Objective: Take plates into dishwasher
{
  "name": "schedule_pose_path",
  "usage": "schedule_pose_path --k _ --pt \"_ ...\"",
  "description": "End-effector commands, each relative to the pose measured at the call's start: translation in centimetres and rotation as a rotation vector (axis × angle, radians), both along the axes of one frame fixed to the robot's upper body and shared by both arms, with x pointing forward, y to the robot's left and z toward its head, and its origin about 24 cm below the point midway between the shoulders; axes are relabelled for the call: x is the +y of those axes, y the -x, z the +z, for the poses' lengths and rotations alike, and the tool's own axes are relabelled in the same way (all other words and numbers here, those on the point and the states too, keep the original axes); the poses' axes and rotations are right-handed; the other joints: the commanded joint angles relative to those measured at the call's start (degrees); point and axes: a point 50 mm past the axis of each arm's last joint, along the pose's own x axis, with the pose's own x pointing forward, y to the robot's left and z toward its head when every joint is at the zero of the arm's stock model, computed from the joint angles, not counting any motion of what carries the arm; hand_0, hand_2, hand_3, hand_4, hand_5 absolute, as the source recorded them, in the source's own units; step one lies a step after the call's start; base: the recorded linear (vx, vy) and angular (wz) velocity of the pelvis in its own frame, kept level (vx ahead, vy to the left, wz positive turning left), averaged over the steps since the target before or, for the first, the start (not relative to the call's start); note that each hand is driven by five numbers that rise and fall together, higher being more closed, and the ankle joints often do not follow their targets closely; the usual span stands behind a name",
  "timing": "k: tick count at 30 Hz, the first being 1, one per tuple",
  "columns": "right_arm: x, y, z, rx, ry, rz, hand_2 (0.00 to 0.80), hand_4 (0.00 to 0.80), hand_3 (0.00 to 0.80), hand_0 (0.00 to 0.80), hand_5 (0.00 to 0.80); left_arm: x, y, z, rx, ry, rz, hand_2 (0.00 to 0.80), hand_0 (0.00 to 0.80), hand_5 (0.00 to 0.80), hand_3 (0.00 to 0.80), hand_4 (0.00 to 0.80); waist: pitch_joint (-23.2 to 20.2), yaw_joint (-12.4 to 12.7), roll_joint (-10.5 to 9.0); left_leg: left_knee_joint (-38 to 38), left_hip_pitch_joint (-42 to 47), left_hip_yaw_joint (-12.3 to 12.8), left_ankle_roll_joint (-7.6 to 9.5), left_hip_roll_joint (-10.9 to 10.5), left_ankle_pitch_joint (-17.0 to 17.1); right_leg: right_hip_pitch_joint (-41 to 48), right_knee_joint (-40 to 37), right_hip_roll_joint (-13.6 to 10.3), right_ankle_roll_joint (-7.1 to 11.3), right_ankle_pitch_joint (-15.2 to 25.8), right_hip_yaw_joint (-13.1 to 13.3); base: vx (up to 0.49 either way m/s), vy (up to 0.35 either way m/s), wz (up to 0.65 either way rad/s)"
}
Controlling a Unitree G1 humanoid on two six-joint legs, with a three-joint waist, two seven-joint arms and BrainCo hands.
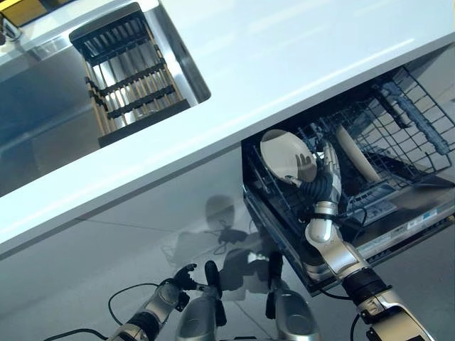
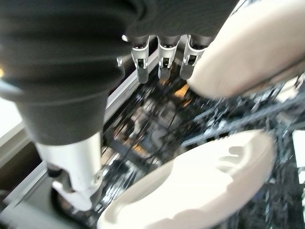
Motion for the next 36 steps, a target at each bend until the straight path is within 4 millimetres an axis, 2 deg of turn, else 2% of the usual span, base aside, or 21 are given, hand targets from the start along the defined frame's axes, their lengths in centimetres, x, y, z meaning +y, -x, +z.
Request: schedule_pose_path --k 1,9,20,24,28,36 --pt "0.6 0.5 3.5 -0.195 -0.016 0.07 0.0 0.0 0.0 0.0 0.0 1.3 -0.2 0.2 -0.005 -0.03 0.022 0.0 0.0 0.0 0.0 0.0 -1.62 -0.67 -3.03 -0.08 1.14 2.54 1.79 -2.92 -3.55 0.44 3.9 0.28 1.91 -4.79 0.0 -0.004 -0.012 -0.09" --pt "-1.0 2.2 4.9 -0.304 -0.102 0.048 0.0 0.0 0.0 0.0 0.0 1.9 0.0 0.1 -0.009 -0.04 0.053 0.0 0.0 0.0 0.0 0.0 -1.61 -1.58 -3.78 -0.08 2.0 2.98 1.98 -2.33 -3.81 0.42 5.29 0.6 1.77 -5.74 0.6 -0.001 -0.008 -0.06" --pt "-5.5 5.5 4.9 -0.505 -0.359 -0.171 0.0 0.0 0.0 0.0 0.0 2.8 0.2 0.1 -0.003 -0.041 0.093 0.0 0.0 0.0 0.0 0.0 -1.87 -4.68 -3.52 0.47 2.95 5.06 2.33 -2.3 -4.68 -0.33 7.02 0.42 2.07 -6.58 2.39 0.0 0.016 -0.05" --pt "-7.5 6.1 3.4 -0.484 -0.502 -0.269 0.0 0.0 0.0 0.0 0.0 2.8 0.1 0.2 0.0 -0.036 0.103 0.0 0.0 0.0 0.0 0.0 -2.21 -5.91 -3.05 0.54 3.36 6.3 2.34 -2.45 -4.86 -0.45 6.98 0.22 2.22 -6.55 2.87 0.001 0.049 -0.14" --pt "-9.8 6.8 0.6 -0.444 -0.742 -0.371 0.0 0.0 0.0 0.0 0.0 2.9 0.0 0.2 -0.001 -0.031 0.111 0.0 0.0 0.0 0.0 0.0 -2.34 -6.94 -2.4 0.52 3.58 7.25 2.14 -2.59 -4.87 -0.49 6.56 0.09 2.26 -6.3 3.44 -0.01 0.031 -0.15" --pt "-13.7 8.4 -4.3 -0.406 -1.038 -0.634 0.0 0.0 0.0 0.0 0.0 2.9 -0.4 0.4 -0.004 -0.032 0.09 0.0 0.0 0.0 0.0 0.0 -2.68 -7.1 -0.73 0.22 3.27 7.63 1.77 -2.93 -4.44 -0.64 5.61 0.16 1.99 -5.64 3.99 -0.014 -0.002 -0.05"
